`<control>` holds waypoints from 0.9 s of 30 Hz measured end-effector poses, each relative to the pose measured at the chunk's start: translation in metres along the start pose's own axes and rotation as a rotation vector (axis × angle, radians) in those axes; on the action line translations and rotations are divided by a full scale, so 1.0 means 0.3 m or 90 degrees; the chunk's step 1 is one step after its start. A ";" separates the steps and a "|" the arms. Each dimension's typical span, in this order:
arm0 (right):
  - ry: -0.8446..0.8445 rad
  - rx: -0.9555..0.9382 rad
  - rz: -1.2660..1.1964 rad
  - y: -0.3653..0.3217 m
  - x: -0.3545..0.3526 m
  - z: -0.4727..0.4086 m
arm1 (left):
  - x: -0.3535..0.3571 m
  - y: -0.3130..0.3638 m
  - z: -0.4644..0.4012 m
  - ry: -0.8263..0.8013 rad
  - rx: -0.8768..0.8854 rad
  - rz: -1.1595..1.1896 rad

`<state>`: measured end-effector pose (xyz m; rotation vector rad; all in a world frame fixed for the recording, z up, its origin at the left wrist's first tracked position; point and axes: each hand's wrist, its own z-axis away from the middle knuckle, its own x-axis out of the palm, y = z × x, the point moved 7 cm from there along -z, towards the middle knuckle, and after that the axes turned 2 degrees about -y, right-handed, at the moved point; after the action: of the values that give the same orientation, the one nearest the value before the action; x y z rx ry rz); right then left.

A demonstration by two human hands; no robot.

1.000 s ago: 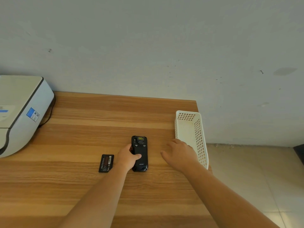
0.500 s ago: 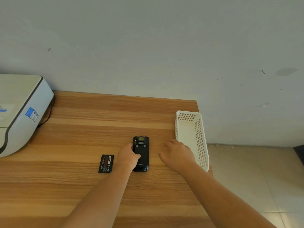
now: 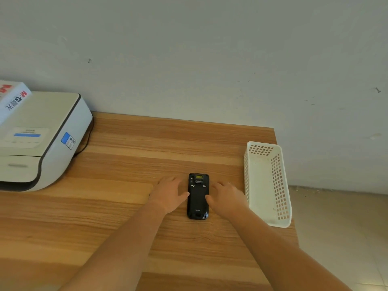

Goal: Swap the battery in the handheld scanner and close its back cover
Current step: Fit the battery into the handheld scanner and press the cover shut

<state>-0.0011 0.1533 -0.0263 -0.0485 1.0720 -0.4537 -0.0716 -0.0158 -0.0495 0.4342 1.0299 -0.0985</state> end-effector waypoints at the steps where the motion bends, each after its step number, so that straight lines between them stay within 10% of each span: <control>1: 0.000 0.004 0.002 0.004 0.014 -0.010 | -0.002 0.006 -0.003 0.004 0.016 -0.036; 27: 0.079 -0.131 -0.010 0.004 0.040 -0.207 | -0.030 0.096 -0.159 0.060 0.281 -0.085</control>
<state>-0.0492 0.1608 -0.0668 -0.2128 1.2376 -0.3621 -0.1067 0.0280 -0.0541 0.7753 1.1308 -0.4339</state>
